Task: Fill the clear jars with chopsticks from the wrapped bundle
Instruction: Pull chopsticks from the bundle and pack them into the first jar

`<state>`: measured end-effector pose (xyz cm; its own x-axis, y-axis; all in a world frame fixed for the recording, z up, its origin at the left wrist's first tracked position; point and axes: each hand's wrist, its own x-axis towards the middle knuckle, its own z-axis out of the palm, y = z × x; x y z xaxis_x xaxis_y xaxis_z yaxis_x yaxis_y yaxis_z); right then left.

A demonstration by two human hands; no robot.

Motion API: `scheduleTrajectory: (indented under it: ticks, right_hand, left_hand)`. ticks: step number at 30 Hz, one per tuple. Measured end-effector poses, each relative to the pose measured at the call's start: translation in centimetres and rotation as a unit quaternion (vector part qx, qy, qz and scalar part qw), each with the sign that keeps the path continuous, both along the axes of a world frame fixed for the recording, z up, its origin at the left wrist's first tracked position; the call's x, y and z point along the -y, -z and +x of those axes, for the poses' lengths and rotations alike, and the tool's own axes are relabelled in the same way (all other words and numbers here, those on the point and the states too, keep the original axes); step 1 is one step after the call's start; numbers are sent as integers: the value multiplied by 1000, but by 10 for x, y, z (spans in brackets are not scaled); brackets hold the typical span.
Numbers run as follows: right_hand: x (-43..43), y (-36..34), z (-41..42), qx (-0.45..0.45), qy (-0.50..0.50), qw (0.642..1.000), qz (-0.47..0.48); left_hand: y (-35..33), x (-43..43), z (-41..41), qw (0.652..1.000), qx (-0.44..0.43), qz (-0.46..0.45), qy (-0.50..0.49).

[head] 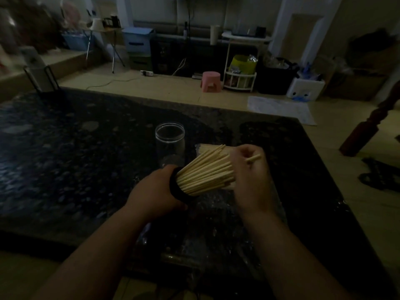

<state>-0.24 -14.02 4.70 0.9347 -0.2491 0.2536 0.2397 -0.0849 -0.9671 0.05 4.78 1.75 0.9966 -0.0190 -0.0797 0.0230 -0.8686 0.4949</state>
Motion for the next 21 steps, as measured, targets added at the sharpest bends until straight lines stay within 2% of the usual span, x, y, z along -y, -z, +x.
scheduleTrajectory:
  ticks: [1, 5, 11, 13, 15, 17, 21]
  right_hand:
    - [1, -3, -1, -4, 13, 1000, 19]
    - [2, 0, -3, -1, 21, 998, -65]
    - [5, -1, -6, -30, 28, 994, -101]
    - [4, 2, -7, -32, -10, 985, -168]
    - [0, 5, -10, -52, -69, 958, -272]
    - [-1, 8, -12, -57, -96, 942, -315]
    - [5, 2, -11, -38, -71, 979, -186]
  left_hand:
    - [0, 0, 0, 1000, -1, -1, 0]
    - [-1, 0, 0, 1000, -4, -5, 6]
    - [0, 1, 1, 1000, -4, -1, 8]
    - [0, 1, 1, 1000, -5, -3, 7]
    - [0, 2, 1, 1000, -4, -2, 0]
    - [0, 1, 1, 1000, -2, -5, 0]
    - [0, -2, -1, 1000, 2, -26, 3]
